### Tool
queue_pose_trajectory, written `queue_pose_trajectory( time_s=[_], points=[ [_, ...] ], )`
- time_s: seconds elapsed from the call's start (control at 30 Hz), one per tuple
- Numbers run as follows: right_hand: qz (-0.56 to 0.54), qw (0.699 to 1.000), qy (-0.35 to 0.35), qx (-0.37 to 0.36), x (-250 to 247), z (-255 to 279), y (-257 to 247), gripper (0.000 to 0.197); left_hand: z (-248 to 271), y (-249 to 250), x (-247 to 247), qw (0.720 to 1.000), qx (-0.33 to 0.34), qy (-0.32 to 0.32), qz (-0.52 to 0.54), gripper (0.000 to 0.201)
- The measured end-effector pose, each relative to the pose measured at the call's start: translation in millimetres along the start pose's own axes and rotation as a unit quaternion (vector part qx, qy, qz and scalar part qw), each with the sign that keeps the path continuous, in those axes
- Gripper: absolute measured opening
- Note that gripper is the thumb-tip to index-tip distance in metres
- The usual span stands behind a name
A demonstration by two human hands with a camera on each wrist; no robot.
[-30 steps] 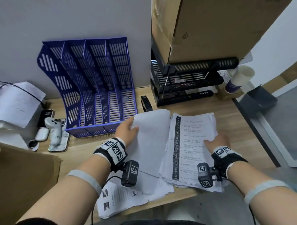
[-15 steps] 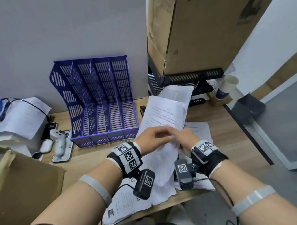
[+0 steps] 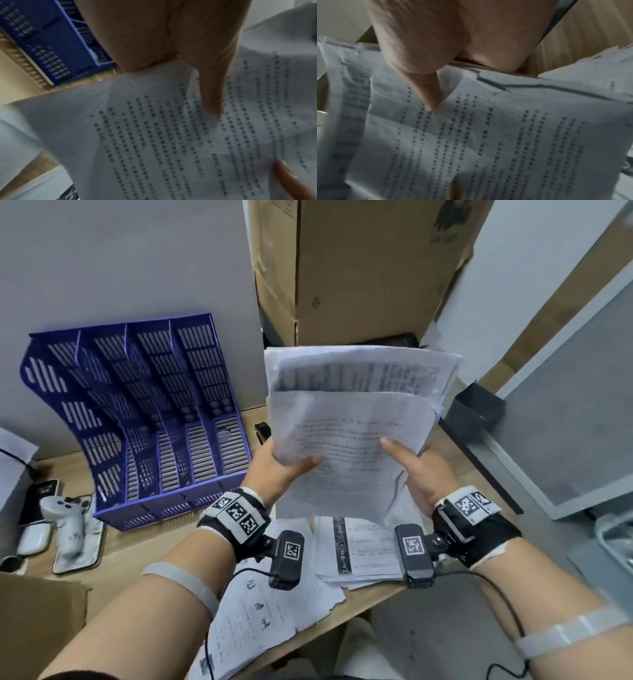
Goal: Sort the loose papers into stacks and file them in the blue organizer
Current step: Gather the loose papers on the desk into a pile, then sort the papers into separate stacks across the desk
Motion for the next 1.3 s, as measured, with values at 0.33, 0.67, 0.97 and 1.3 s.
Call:
queue_pose_trajectory(
  time_s=[0.33, 0.67, 0.97, 1.3],
  points=[
    [0.23, 0.973, 0.021, 0.025, -34.0, -9.5, 74.7, 0.008, 10.8, -36.8, 31.2, 0.984, -0.008, -0.036, -0.173, 0.015],
    [0.213, 0.974, 0.029, 0.069, -55.5, -45.4, 66.0, 0.019, -26.4, -36.3, 48.6, 0.994, -0.084, 0.058, 0.051, 0.017],
    [0.096, 0.978, 0.119, 0.14, -65.7, -47.8, 94.5, 0.023, -18.4, -39.6, 63.9, 0.998, -0.063, 0.011, -0.003, 0.02],
    [0.246, 0.959, 0.072, 0.119, -70.5, -59.6, 89.1, 0.029, -23.0, -56.8, 58.8, 0.984, -0.153, 0.007, -0.086, 0.016]
  ],
)
Point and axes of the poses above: each hand's wrist, its own z-axis away from the middle knuckle, its own x-axis out of the palm, y = z × x, the point moved 1 cm from there along -z, towards the middle knuckle, and after that the axes turned 6 degrees about x, right-handed, at the moved point
